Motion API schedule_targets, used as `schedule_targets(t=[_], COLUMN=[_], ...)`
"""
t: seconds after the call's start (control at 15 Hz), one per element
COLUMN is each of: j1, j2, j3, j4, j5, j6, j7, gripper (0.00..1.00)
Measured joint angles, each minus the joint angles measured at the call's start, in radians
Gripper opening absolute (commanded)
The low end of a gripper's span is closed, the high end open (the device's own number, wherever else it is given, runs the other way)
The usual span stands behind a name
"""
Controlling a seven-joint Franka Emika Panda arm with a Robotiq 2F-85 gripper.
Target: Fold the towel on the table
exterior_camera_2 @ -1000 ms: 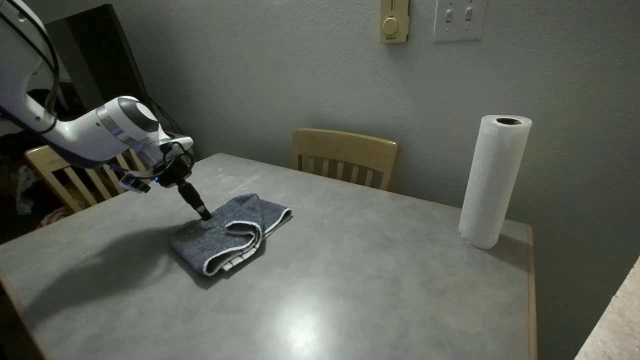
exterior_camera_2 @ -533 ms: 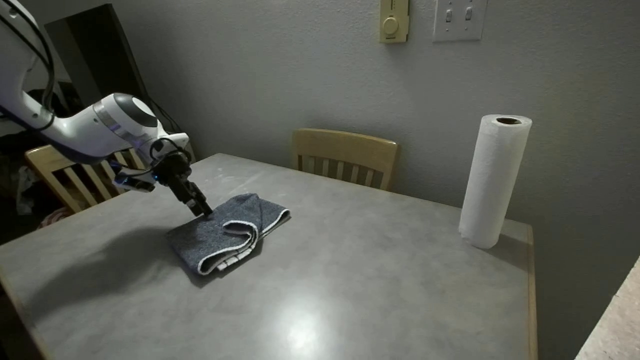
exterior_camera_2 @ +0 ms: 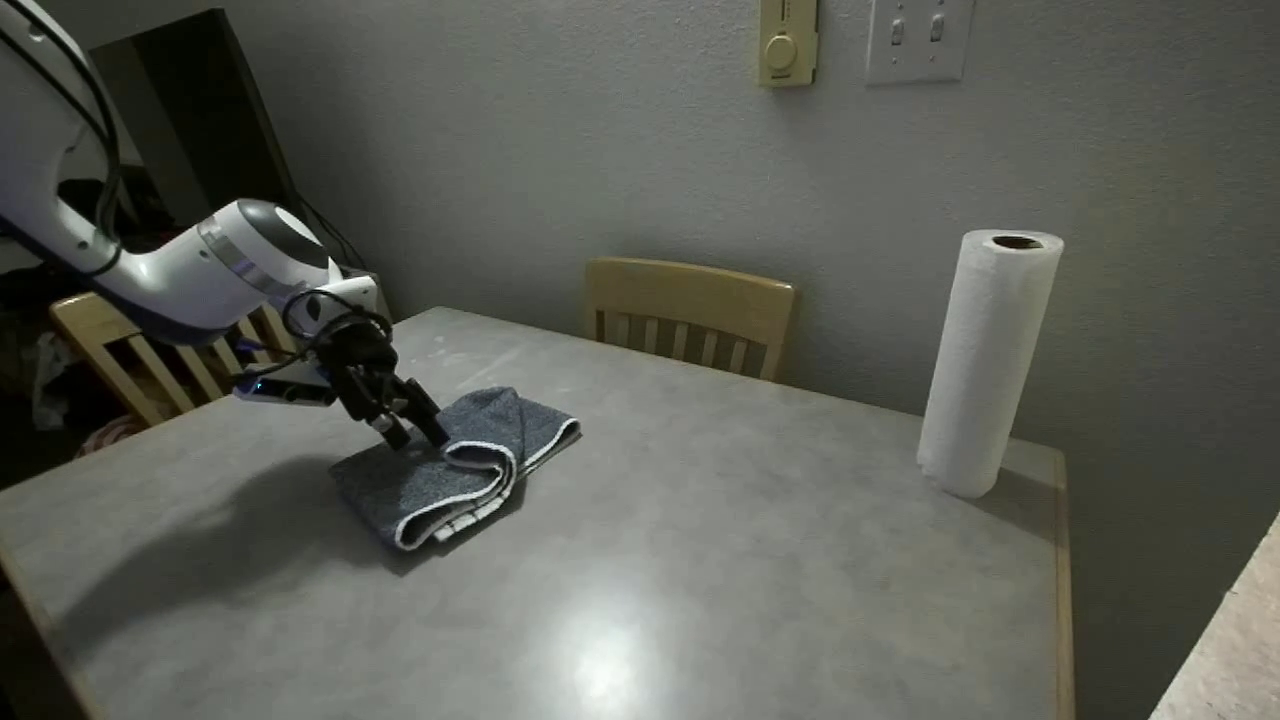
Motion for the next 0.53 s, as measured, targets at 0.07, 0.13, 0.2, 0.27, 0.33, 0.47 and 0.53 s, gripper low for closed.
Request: schedule_targets(t=[0.07, 0.13, 0.2, 0.27, 0.33, 0.47, 0.53], j1=[-0.002, -0.003, -0.004, -0.004, -0.004, -0.006, -0.007], j2=[0.002, 0.007, 0.013, 0.018, 0.023, 0.030, 0.034], j3=[-0.002, -0.002, -0.002, -0.002, -0.001, -0.001, 0.000], j4=[-0.011, -0.020, -0.027, -0.032, -0.036, -0.038, -0.038], j5=[-0.025, -0.056, -0.087, -0.114, -0.136, -0.173, -0.188], j6=[0.001, 0.001, 0.002, 0.002, 0.002, 0.002, 0.002], j7=[0.000, 0.000, -0.001, -0.003, -0.004, -0.007, -0.012], gripper=[1.00, 1.00, 1.00, 1.00, 1.00, 1.00, 1.00])
